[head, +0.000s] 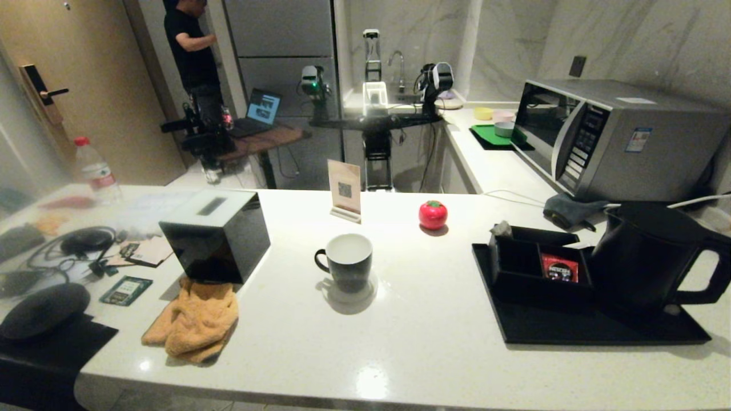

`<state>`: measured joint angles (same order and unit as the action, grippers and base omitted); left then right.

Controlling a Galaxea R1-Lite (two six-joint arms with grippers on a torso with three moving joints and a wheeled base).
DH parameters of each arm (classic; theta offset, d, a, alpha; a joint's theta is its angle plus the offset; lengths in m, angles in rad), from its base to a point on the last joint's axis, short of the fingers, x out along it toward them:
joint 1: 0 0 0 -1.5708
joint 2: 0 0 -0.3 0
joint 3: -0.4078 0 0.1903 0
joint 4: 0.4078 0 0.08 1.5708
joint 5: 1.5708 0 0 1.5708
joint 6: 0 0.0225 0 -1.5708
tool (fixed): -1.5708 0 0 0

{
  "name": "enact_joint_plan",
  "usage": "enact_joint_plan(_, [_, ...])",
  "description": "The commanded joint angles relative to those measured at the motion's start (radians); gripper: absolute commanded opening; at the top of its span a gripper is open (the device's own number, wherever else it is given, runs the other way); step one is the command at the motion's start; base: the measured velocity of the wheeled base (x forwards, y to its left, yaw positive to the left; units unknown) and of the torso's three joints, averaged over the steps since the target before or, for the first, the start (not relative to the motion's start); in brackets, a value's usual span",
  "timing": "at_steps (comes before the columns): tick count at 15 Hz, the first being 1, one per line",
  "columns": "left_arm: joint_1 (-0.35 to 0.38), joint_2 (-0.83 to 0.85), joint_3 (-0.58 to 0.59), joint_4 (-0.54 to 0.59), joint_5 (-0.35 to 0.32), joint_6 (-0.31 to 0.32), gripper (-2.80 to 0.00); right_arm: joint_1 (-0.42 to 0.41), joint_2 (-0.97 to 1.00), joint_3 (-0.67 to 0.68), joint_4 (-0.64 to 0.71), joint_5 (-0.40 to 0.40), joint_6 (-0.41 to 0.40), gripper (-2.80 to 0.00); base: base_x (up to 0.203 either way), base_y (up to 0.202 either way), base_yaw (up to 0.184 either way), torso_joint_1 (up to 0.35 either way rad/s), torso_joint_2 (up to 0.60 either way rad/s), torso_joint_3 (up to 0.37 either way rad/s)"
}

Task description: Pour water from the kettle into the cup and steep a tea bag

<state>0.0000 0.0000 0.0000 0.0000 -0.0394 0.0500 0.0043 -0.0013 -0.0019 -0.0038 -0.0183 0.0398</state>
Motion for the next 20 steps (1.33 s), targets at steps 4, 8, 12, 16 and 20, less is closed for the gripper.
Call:
enact_joint_plan(4, [0.0,0.0,0.0,0.0,-0.001,0.001,-2.8,0.0,0.001,0.0,-0.002,0.0,-0.001,-2.8,0.0,0.0,0.0,0.0,0.0,0.0])
enact_joint_plan(8, [0.0,0.0,0.0,0.0,-0.001,0.001,-2.8,0.0,0.001,0.0,-0.002,0.001,-0.003,-2.8,0.0,0.0,0.0,0.0,0.0,0.0])
enact_joint_plan(12, [0.0,0.0,0.0,0.0,-0.001,0.001,-2.8,-0.003,0.04,-0.005,-0.007,-0.001,-0.014,-2.8,0.0,0.0,0.0,0.0,0.0,0.0])
enact_joint_plan(16, [0.001,0.0,0.0,0.0,-0.001,0.001,-2.8,-0.04,0.277,-0.081,-0.063,-0.023,-0.003,-2.8,0.0,0.0,0.0,0.0,0.0,0.0])
enact_joint_plan(20, [0.0,0.0,0.0,0.0,-0.001,0.001,-2.8,-0.214,0.538,-0.192,-0.108,-0.072,0.041,-2.8,0.0,0.0,0.0,0.0,0.0,0.0])
